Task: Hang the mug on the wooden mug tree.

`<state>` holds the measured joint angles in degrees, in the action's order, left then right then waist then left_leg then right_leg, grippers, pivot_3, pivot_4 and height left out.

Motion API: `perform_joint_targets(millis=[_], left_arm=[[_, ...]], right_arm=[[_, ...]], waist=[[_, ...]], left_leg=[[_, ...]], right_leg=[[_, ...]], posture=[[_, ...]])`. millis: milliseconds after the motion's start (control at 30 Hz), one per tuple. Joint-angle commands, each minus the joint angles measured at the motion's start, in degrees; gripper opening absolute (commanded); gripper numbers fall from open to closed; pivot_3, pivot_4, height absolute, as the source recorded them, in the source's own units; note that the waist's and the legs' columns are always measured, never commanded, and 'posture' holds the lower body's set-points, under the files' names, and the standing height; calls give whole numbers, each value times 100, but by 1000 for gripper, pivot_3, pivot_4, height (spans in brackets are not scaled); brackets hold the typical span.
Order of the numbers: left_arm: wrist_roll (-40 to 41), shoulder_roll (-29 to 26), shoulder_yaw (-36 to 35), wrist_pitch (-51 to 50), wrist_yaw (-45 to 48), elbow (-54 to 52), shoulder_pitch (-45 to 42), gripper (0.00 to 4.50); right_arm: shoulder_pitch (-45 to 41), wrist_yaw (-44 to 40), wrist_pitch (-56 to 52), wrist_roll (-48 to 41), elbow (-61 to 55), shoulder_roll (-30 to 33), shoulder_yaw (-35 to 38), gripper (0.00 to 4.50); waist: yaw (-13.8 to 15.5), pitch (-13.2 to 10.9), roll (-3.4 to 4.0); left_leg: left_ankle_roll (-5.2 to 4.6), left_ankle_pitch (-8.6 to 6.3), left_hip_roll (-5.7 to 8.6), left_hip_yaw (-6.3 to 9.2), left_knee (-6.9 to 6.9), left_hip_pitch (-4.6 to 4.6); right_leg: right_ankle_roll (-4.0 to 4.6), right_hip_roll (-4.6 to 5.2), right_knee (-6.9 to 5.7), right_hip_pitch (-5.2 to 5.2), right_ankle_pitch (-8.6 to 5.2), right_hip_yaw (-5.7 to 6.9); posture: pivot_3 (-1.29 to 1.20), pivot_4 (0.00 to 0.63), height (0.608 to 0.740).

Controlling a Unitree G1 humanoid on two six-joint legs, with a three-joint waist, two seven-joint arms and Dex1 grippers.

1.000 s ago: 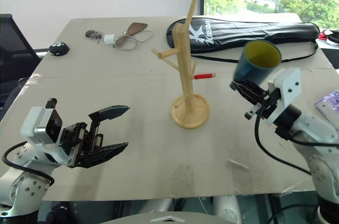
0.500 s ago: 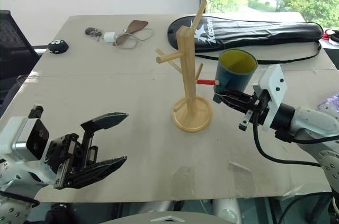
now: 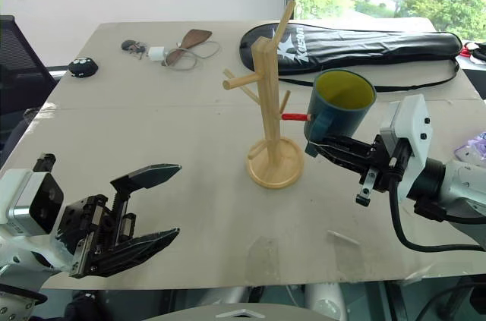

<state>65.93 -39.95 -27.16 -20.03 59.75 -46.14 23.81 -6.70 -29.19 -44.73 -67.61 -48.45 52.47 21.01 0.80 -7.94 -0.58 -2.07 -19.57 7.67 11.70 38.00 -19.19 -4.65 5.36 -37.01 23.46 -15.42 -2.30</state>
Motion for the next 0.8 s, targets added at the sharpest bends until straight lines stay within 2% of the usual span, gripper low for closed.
perform_joint_targets(millis=[33, 167, 300, 467, 567, 633, 667, 767, 800], left_arm=[[-31, -21, -56, 62, 111, -56, 36, 4500], [-118, -50, -154, 96, 388, 245, 38, 4500], [-494, -211, 41, 169, 846, 1462, -725, 4500], [-866, -220, 217, 234, 1301, 2331, -1333, 4500], [-956, -190, 213, 278, 1583, 2522, -1382, 4500], [-952, -161, 153, 286, 1712, 2520, -1286, 4500], [-937, -152, 122, 272, 1770, 2501, -1214, 4500], [-872, -110, 40, 237, 1902, 2421, -983, 4500], [-882, -87, 19, 235, 1900, 2378, -885, 4500]], right_arm=[[-373, 249, 70, 36, -112, -20, -365, 38], [-705, 407, 10, 266, 8, -24, -804, 38], [-1008, 434, -42, 526, 136, -46, -1209, 38], [-1343, 415, -115, 842, 342, -217, -1703, 38], [-1399, 325, -82, 1097, 485, -290, -1864, 795], [-1162, 227, -30, 1189, 409, -220, -1722, 1407], [-1013, 189, -1, 1196, 349, -195, -1602, 1718], [-297, -156, 264, 1114, 64, -128, -925, 3034], [2, -349, 363, 882, -16, -157, -554, 3034]], waist=[[-1, 0, 0], [5, 0, 0], [32, -3, 7], [-23, -5, 3], [-68, -6, 2], [-82, -6, 2], [-82, -5, 1], [-72, -5, 0], [-62, -5, 1]], left_leg=[[0, 0, 0, 0, 0, 0], [0, 0, -1, -1, 0, -1], [0, 0, 0, 3, -1, -1], [0, 0, -4, 13, 12, -15], [0, 0, -4, 8, 17, -22], [1, 0, -4, 13, 19, -33], [1, 0, -4, 14, 21, -41], [0, 0, -2, 20, 29, -52], [0, 0, -1, 18, 31, -53]], right_leg=[[0, 0, 0, 0, 0, 1], [0, 0, 1, 1, 0, 1], [1, 0, 1, 0, 0, 8], [12, -4, 5, 4, 10, 24], [10, -4, 7, 13, 11, 20], [10, -3, 9, 24, 11, 30], [10, 1, 10, 29, 11, 41], [10, 21, 17, 28, 11, 87], [10, 23, 17, 27, 11, 92]], posture=[[0, 150, 740], [0, 150, 740], [0, 150, 740], [0, 150, 740], [0, 150, 740], [0, 150, 740], [0, 150, 740], [0, 150, 740], [0, 150, 740]])
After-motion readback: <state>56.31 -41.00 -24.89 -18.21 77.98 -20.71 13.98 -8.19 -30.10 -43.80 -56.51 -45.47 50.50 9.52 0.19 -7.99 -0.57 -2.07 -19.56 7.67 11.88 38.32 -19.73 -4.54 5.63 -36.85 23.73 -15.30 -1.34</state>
